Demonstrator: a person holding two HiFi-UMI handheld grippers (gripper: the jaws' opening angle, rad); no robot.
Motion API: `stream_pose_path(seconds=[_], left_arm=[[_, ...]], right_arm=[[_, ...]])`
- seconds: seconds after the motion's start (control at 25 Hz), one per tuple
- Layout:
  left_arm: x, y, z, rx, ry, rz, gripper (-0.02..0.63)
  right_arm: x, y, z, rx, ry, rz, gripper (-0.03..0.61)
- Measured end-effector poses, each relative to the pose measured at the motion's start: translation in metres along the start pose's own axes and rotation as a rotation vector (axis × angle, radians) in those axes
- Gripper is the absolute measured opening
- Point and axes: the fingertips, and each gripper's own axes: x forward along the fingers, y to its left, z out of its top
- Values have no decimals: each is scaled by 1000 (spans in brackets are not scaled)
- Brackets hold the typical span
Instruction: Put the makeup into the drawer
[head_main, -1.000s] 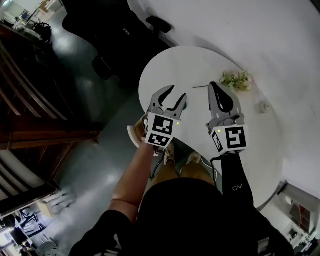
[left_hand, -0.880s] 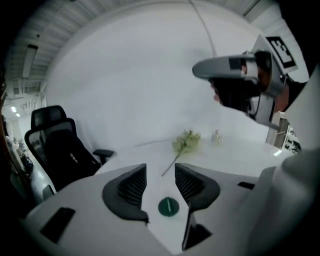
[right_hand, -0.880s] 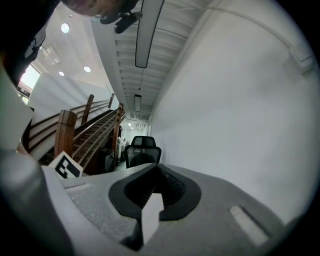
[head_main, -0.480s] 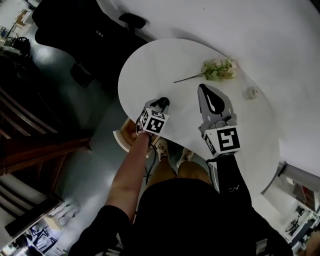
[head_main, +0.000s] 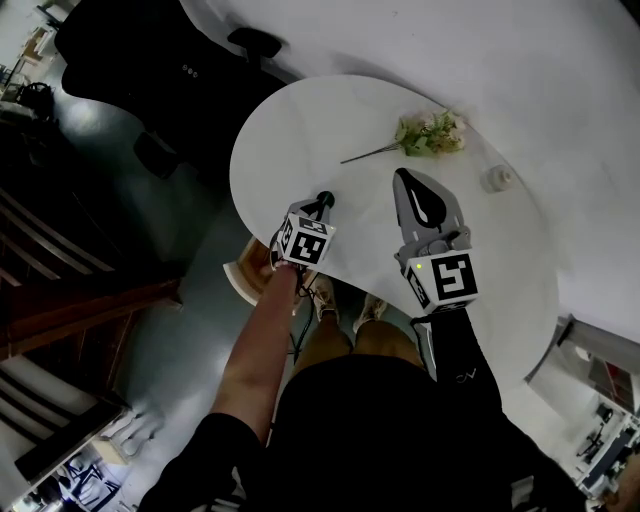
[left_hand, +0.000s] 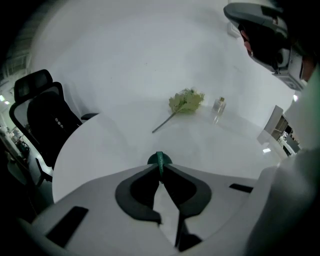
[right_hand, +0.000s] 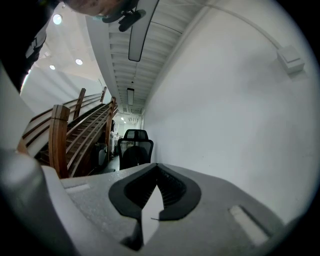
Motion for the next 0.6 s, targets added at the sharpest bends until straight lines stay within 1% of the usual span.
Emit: stream_pose_path(seconds=[0.08,0.2,0.32,0.48,0.6], left_arm=[[-15,-1,19,2,-59,14,29],[-49,-1,56,-5,-176,40,31],[-90,-1,96,-12,-309,71,31],[-146,-7,144,2,-469,95,31],[-193,-12,176,-4,-622,128,31]], right_arm=[[-2,-1,2,5,-7,-9,3],[-5,-1,11,-2,-27,-15,5],[-9,-5,23,-8,-53,-21,5],[-12,-11,40,-16,-86,-31,3],[-18,-14,54,-28,-130,-38,5]])
